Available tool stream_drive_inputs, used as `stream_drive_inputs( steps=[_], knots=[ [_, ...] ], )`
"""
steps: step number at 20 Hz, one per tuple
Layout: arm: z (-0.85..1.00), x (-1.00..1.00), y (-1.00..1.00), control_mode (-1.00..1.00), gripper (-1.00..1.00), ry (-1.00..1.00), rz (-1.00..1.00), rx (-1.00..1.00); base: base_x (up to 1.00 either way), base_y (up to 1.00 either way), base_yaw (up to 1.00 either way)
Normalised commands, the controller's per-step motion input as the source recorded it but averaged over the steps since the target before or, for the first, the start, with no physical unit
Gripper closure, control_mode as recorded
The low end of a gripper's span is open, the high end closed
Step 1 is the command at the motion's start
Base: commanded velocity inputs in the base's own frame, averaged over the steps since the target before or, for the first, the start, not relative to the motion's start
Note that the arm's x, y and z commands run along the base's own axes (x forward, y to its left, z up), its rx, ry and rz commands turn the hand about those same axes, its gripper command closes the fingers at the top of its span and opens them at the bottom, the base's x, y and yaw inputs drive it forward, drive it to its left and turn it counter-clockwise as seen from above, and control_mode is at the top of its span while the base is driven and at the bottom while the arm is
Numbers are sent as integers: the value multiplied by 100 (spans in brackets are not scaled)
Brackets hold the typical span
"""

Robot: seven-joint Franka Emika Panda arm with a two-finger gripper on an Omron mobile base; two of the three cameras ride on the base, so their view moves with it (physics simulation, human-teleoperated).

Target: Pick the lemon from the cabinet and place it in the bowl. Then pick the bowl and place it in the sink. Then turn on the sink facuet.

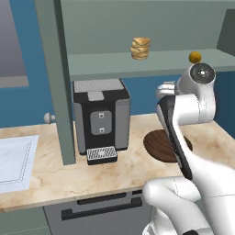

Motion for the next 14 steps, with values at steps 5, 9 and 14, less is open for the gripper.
stream_drive_inputs(
  steps=[5,9,14],
  knots=[
    [71,0,-49,-100,-100,-20,-27,-1,0,0,0],
    [64,3,-56,-100,-100,-2,-15,1,0,0,0],
    [36,2,-55,-100,-100,0,-1,4,0,0,0]
  ],
)
